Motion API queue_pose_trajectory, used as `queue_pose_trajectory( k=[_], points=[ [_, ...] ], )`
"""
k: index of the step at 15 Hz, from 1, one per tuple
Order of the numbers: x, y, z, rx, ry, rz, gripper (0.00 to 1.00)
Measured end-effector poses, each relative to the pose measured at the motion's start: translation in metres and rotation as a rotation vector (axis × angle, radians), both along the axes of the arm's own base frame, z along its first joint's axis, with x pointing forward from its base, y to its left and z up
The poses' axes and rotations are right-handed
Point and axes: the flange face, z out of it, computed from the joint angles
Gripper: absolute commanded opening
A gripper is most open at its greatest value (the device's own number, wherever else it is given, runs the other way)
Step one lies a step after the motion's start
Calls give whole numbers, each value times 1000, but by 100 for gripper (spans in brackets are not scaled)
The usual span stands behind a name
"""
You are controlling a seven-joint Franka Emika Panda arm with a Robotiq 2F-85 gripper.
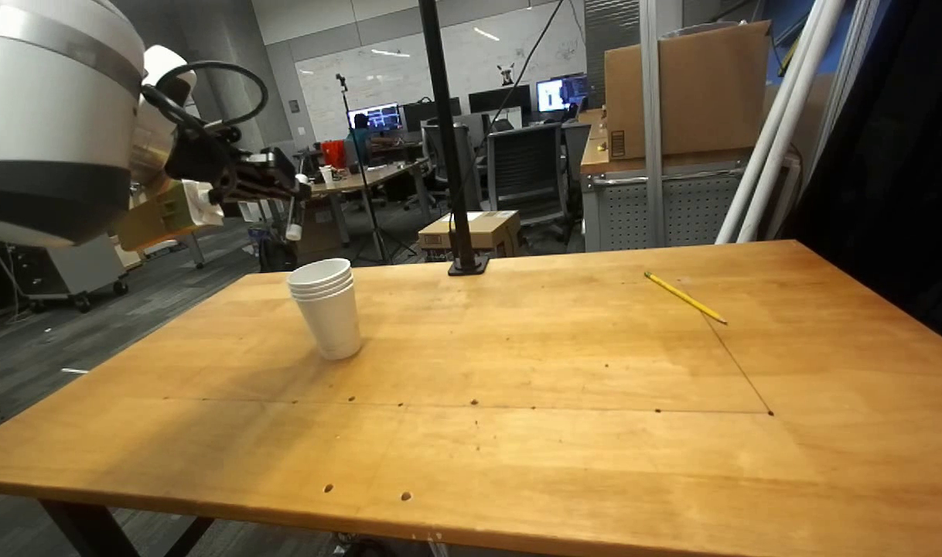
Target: Put the marker into the cup
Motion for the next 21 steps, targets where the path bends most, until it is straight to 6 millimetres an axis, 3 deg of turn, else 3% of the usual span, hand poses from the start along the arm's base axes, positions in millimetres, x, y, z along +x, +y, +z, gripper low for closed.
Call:
queue_pose_trajectory(
  k=[4, 7, 18, 19, 20, 21],
  points=[
    [2, -15, -24, 13, 63, -38, 4],
    [4, -21, -29, 43, 75, -55, 3],
    [-2, 6, -22, 122, 35, 19, 6],
    [0, 5, -20, 128, 27, 20, 8],
    [3, 2, -18, 135, 19, 16, 37],
    [6, -1, -17, 143, 12, 10, 38]
  ],
)
